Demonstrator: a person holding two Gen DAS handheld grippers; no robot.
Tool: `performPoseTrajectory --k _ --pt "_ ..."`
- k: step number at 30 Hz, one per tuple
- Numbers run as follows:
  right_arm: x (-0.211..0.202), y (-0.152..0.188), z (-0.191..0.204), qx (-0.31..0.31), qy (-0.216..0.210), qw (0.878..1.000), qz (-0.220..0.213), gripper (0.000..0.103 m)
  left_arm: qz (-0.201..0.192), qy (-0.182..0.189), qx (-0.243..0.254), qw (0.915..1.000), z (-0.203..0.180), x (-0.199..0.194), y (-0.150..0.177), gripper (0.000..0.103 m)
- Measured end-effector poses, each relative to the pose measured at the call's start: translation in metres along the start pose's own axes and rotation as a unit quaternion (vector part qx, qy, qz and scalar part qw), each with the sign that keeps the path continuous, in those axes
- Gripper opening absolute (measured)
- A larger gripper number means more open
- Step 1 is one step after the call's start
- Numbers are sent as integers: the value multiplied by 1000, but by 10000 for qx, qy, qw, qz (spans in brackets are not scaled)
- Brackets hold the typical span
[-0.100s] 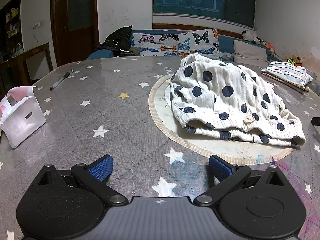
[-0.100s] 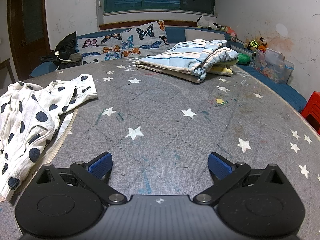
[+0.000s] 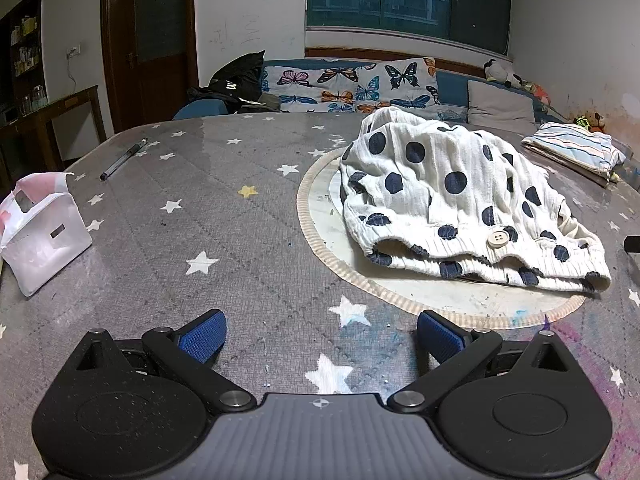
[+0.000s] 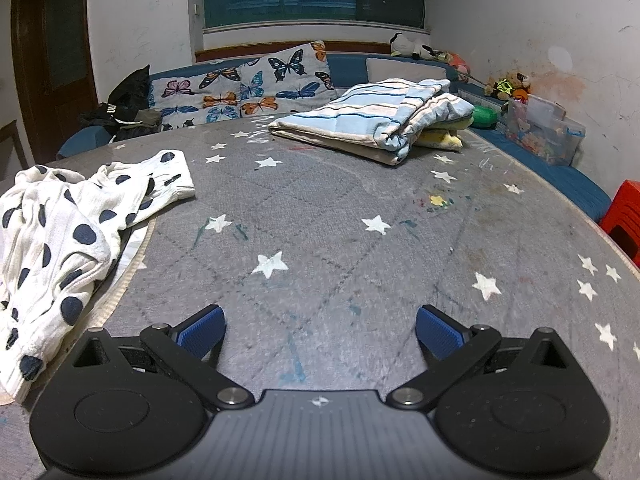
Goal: Fold clothes
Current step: 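Move both grippers toward the white polka-dot trousers on the mat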
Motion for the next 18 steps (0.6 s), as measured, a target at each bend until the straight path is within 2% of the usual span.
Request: performPoseTrajectory --k 6,18 --pt "-10 4 20 -201 -149 9994 -235 103 7 8 -3 10000 1 3 0 103" --pt "-28 27 72 -742 -599 9954 -132 103 5 -19 17 10000 0 1 -1 103"
Point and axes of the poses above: each gripper's, at about its wrist camera, not at the fingertips, and x roughly the way its jaws point, z to its left, y to its underside, the point moved 7 cm from there along x, roughly the way its jaws point, and after that the axes turned 13 degrees about -y, right-handed, at the moved point
